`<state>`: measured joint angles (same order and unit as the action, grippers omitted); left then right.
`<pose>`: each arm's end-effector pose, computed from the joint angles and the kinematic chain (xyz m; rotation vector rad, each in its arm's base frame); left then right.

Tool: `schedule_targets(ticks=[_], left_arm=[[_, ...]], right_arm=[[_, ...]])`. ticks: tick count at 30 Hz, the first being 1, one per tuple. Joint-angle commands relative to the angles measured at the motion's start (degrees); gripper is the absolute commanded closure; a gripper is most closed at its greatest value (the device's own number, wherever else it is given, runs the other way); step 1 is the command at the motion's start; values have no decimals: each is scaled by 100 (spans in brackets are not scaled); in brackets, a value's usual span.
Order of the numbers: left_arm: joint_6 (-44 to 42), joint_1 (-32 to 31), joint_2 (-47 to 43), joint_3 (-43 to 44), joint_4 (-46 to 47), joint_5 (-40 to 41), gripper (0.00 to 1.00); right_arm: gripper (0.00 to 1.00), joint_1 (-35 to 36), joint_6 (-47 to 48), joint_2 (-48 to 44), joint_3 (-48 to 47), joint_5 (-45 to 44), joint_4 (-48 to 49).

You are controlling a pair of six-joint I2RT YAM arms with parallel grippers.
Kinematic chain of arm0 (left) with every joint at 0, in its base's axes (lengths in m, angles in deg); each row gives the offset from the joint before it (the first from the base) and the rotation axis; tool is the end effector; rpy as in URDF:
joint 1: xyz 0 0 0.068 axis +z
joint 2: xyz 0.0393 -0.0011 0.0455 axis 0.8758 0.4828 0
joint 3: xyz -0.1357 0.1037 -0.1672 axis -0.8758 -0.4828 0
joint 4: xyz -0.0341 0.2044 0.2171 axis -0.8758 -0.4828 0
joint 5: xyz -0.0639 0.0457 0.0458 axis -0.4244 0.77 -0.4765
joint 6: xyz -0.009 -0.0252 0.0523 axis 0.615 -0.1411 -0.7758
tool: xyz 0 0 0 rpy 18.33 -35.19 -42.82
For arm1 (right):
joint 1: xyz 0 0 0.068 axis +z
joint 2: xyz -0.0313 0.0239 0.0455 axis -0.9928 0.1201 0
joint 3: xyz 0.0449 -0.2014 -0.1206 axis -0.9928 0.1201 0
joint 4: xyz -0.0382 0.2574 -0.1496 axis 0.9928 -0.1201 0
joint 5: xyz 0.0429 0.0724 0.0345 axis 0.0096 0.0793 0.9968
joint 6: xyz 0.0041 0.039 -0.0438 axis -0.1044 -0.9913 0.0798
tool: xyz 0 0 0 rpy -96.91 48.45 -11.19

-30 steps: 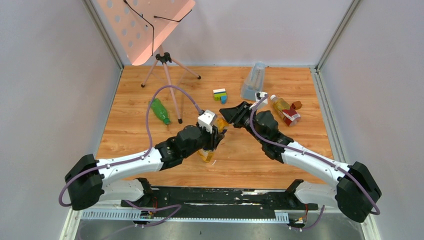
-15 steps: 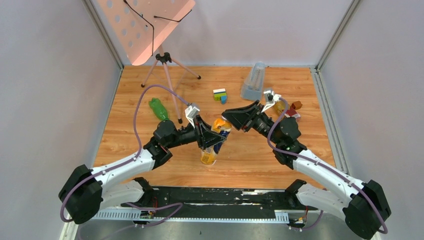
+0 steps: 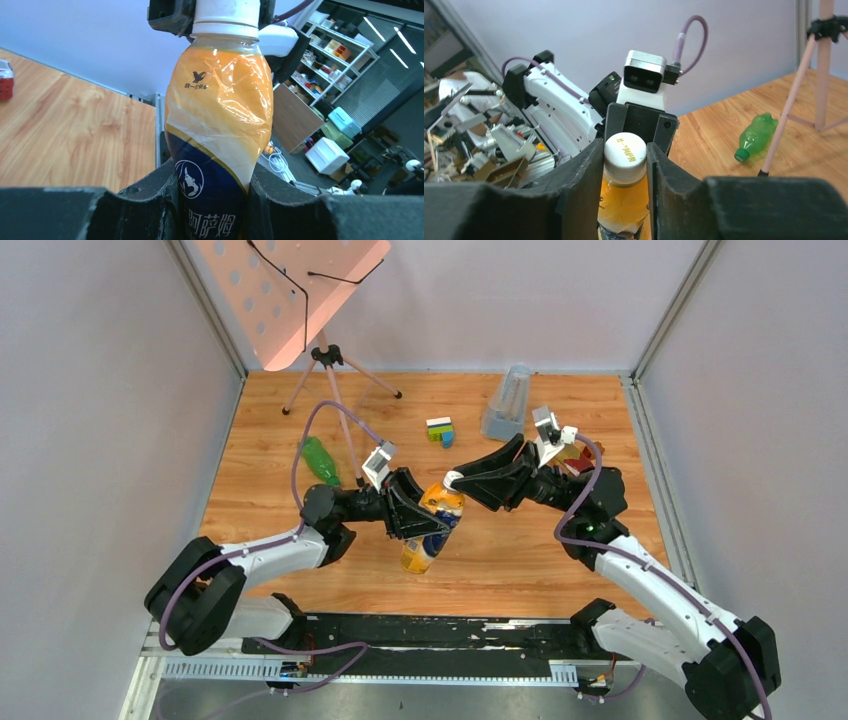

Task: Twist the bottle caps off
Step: Unscrew the bottle cap from the plastic bottle.

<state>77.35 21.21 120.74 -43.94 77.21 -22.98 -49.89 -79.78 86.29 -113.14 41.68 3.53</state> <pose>0.1999 -0.2105 0.2274 0.7544 1.3121 -1.9237 0.2129 0.1739 0.3256 -0.6808 1.2151 1.4772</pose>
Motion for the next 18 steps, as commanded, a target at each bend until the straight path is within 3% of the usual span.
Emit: schedule_targets(ticks=[1,2,3,4,5,8,13,18], left_arm=[[-814,178,-888,440,-1501,1028,100],[-1743,-7,-1085,487,-2232,1576,100],[-2214,-147,-1442,644,-3797,2000,100],[-3062,-484,-1556,778,-4443,2883,100],[-3339,-623,-1689,1018,-5462,3697,100],[-3898,-1144,-1729,1269,-6139,4662,100],[-4101,-1684,-1440,1551,-6854,6177,100],[-4135,-1948,-1284,1753,-7445,7101,100]], right_arm=[[60,102,204,-413,-210,-589,-1892],[50,113,147,-465,-218,-1001,-2041],[44,131,69,-493,-215,-1293,-2093],[40,185,83,-499,-210,-1500,-2099],[38,265,60,-489,-263,-1909,-2282],[38,468,79,-327,-378,-2644,-2471],[37,657,60,-289,-322,-2984,-2076],[34,713,147,-534,-252,-3621,-2201]])
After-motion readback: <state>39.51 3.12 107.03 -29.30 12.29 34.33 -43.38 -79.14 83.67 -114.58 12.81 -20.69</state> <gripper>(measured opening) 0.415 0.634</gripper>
